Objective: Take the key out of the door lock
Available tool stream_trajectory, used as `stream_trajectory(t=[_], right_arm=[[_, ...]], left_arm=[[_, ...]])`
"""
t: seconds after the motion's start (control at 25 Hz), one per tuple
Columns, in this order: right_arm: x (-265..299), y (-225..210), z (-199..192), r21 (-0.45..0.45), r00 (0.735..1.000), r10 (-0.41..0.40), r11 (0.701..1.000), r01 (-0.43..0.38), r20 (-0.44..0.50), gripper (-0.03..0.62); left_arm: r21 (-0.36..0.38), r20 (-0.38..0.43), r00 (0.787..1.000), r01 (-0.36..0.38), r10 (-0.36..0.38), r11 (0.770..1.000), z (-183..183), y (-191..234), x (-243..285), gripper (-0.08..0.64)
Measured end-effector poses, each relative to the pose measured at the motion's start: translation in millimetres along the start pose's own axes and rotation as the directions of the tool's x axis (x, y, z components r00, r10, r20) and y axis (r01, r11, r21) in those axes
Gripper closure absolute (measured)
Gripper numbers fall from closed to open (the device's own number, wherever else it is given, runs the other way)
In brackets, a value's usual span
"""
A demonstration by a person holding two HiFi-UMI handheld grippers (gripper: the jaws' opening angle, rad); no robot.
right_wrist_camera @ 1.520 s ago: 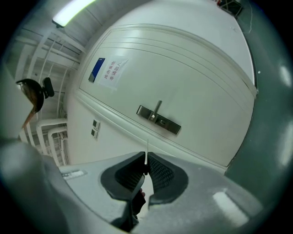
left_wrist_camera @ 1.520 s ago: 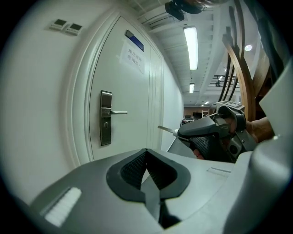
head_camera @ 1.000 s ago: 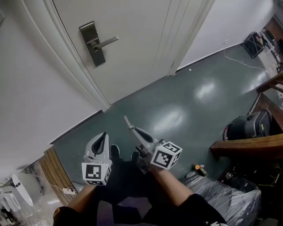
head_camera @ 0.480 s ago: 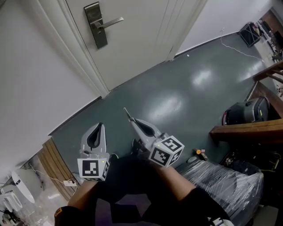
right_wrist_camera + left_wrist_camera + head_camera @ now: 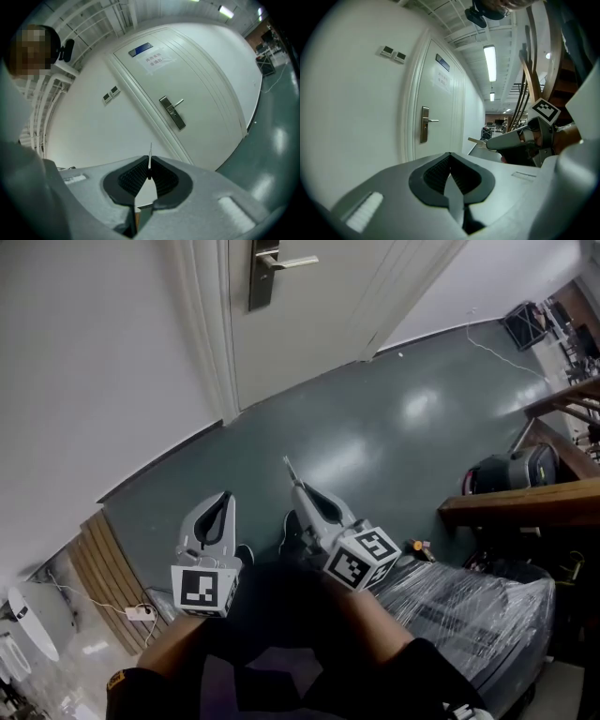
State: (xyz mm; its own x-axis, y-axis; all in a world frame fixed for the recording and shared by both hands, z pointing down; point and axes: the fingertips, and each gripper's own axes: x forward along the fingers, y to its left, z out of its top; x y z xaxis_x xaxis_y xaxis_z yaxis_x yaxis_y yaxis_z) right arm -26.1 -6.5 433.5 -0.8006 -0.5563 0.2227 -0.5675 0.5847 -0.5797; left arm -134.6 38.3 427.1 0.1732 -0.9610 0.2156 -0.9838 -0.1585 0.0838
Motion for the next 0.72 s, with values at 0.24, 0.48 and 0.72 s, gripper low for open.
stream_trajectory(t=[0.24, 0.48, 0.72], right_arm=[[-22, 31, -25, -0.039, 0.996, -0.085, 0.996, 0.086, 0.027, 0.577], [-53, 48, -38, -0.105, 0.989, -0.138, 0.984, 0.142, 0.044, 0.577], [-83, 52, -42, -0.194, 0.985, -0.162, 0.966, 0.171, 0.061, 0.577]], left_arm=[[-0.019, -0.021, 0.997, 0.078, -0.079, 0.997, -18, -2, -42, 0.543], [-0.016, -0.022, 0.992, 0.123, -0.123, 0.992, -21, -19, -63, 0.543], [0.011, -0.003, 0.99, 0.144, -0.144, 0.99, -19, -42, -72, 0.543]])
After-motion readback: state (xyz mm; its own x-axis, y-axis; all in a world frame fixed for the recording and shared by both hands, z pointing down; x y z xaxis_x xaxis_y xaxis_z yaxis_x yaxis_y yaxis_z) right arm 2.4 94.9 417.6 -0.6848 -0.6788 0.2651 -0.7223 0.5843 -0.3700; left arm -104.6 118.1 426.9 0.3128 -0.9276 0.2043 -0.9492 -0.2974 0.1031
